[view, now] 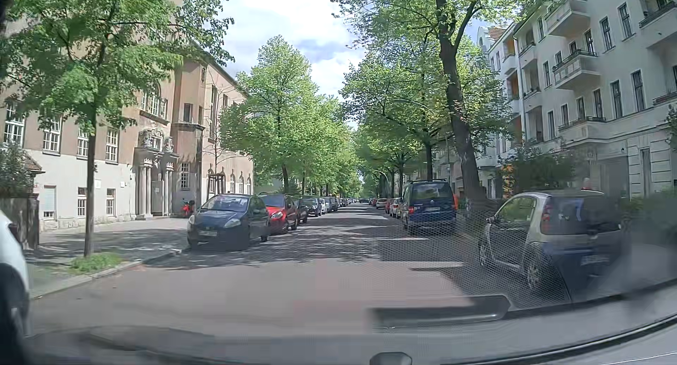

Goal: Follow the waypoints while adhering to traffic rules and regulations

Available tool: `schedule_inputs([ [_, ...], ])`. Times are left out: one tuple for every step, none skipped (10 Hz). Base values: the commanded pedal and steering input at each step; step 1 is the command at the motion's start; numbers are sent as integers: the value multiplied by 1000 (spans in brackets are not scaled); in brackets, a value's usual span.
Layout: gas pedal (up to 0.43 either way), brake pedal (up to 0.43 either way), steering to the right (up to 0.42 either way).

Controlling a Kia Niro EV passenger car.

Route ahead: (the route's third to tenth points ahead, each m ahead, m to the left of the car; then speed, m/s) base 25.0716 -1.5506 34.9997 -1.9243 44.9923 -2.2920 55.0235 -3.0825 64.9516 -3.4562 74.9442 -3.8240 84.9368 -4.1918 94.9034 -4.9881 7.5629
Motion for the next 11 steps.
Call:
schedule_inputs([
  [531, 18, 4],
  [531, 24, 5],
  [531, 18, 5],
  [531, 18, 5],
  [531, 18, 5],
  [531, 18, 5],
  [531, 18, 5],
  [531, 18, 4],
  [531, 18, 4],
  [531, 18, 3],
  [531, 18, 3],
])
